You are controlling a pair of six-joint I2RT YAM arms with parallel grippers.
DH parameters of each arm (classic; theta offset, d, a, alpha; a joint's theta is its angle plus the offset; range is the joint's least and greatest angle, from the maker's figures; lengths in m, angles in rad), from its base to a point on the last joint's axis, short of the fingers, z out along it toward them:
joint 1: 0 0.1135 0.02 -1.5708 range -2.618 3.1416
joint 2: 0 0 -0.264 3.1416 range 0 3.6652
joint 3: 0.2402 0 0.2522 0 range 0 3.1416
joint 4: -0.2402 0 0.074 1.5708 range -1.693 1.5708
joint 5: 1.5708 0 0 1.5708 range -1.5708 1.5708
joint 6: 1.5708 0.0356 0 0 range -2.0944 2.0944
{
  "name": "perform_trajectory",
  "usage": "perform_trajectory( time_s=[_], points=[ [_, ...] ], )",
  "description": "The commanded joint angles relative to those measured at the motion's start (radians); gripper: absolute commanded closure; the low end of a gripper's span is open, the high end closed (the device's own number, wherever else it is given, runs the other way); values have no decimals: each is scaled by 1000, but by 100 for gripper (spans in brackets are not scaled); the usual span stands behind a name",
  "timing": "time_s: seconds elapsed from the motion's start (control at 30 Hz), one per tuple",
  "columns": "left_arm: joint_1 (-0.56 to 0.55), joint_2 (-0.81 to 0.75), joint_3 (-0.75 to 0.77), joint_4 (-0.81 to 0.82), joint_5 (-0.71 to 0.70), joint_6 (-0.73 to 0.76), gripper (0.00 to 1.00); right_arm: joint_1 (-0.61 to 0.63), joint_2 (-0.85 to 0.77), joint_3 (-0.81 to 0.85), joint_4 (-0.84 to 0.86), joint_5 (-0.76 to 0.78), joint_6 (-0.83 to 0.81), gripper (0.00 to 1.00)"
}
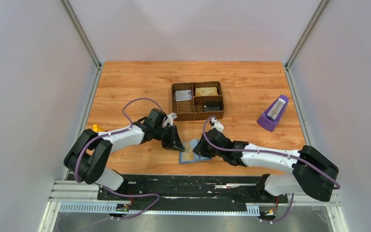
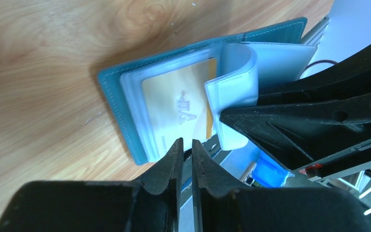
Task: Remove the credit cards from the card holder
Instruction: Remove the credit card from the card holder.
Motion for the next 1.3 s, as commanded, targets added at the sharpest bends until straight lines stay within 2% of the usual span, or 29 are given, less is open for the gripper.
perform_trajectory(
  time_s=[0.0, 0.23, 0.67, 0.87, 1.13, 1.2, 1.27],
  points=[
    [-37, 57, 57, 112, 24, -50, 83, -17, -26, -41, 161, -67, 36, 84],
    [-48, 124, 83, 100, -40, -45, 88, -33, -48, -89, 249, -119, 38, 85],
    [-70, 200, 108, 145, -33, -66, 89, -38, -13, -91, 259, -167, 33, 81],
    [-87, 202, 89, 261, 33, -114, 88, -43, -26, -32, 130, -102, -2, 58],
    [-153, 216, 87, 389, 85, -169, 86, -57, -127, 62, -149, -15, -63, 45],
    [-173, 240, 97, 405, 83, -176, 85, -58, -153, 87, -202, -7, -85, 44],
    [-189, 262, 109, 406, 74, -173, 85, -58, -179, 98, -219, -24, -106, 49]
  ],
)
